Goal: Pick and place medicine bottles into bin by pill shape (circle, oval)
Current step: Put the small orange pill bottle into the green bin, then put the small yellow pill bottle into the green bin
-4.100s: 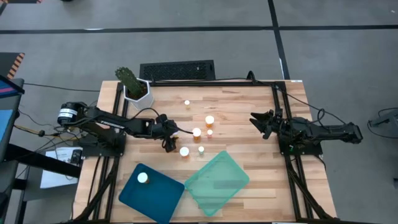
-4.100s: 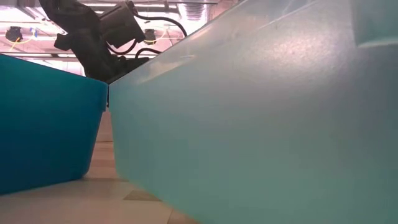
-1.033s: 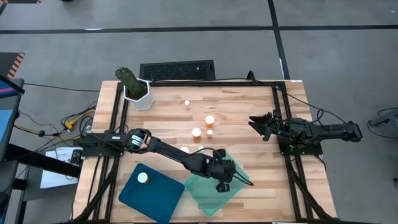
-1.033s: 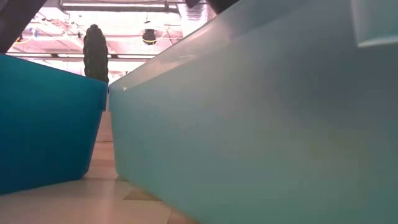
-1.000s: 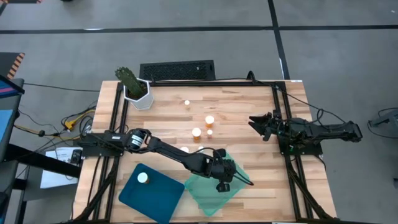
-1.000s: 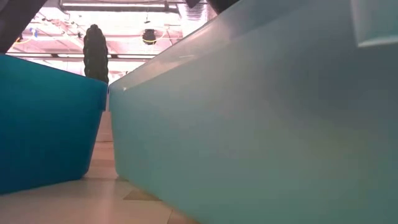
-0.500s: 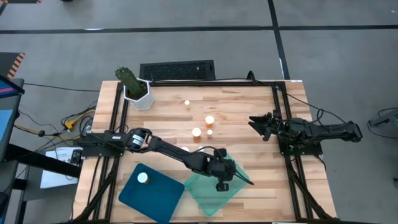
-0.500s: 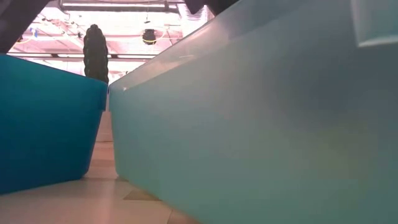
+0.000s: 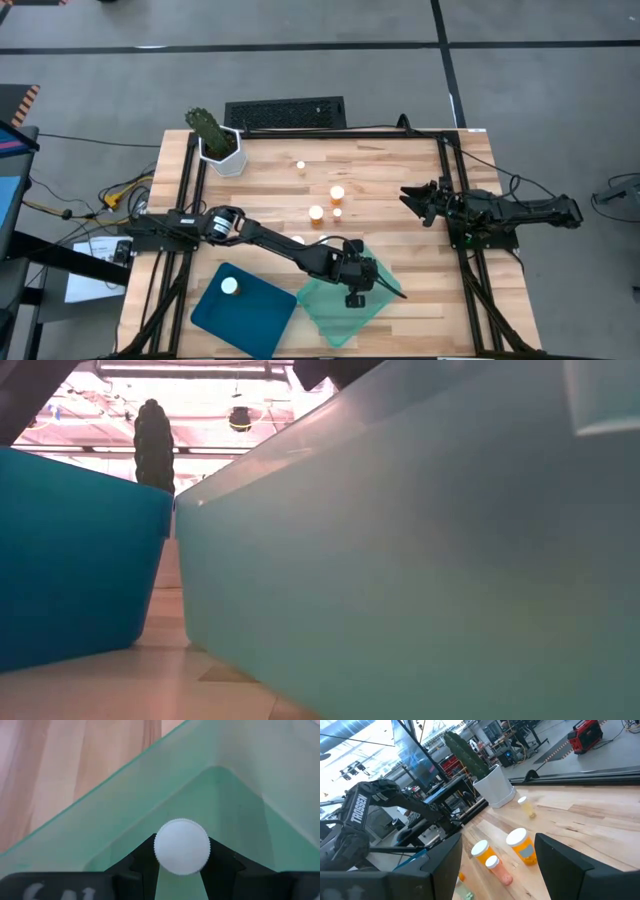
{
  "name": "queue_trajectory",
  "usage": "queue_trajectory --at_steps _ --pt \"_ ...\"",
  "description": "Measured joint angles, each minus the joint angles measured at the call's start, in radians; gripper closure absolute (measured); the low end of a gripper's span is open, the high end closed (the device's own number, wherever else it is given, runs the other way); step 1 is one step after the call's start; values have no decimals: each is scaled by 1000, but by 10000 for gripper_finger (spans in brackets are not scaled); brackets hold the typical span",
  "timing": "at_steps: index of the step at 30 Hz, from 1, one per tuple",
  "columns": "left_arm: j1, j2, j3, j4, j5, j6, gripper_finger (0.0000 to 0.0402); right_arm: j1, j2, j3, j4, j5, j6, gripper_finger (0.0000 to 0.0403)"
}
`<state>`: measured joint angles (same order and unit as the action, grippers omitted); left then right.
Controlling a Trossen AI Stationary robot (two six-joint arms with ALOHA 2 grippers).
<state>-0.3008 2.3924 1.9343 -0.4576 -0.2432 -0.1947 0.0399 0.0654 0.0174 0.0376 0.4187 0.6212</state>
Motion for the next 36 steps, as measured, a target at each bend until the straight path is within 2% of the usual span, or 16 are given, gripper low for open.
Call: queue_trajectory --at_steps 7,18,24,36 --pt "0 0 0 4 1 0 258 0 0 0 0 0 0 143" --pt "0 -2 14 -15 -1 -22 161 0 0 0 0 0 0 143" --pt "0 -4 94 -108 -5 -32 135 0 0 0 0 0 0 143" --pt "18 -33 374 -463 -16 -26 131 0 0 0 0 0 0 143"
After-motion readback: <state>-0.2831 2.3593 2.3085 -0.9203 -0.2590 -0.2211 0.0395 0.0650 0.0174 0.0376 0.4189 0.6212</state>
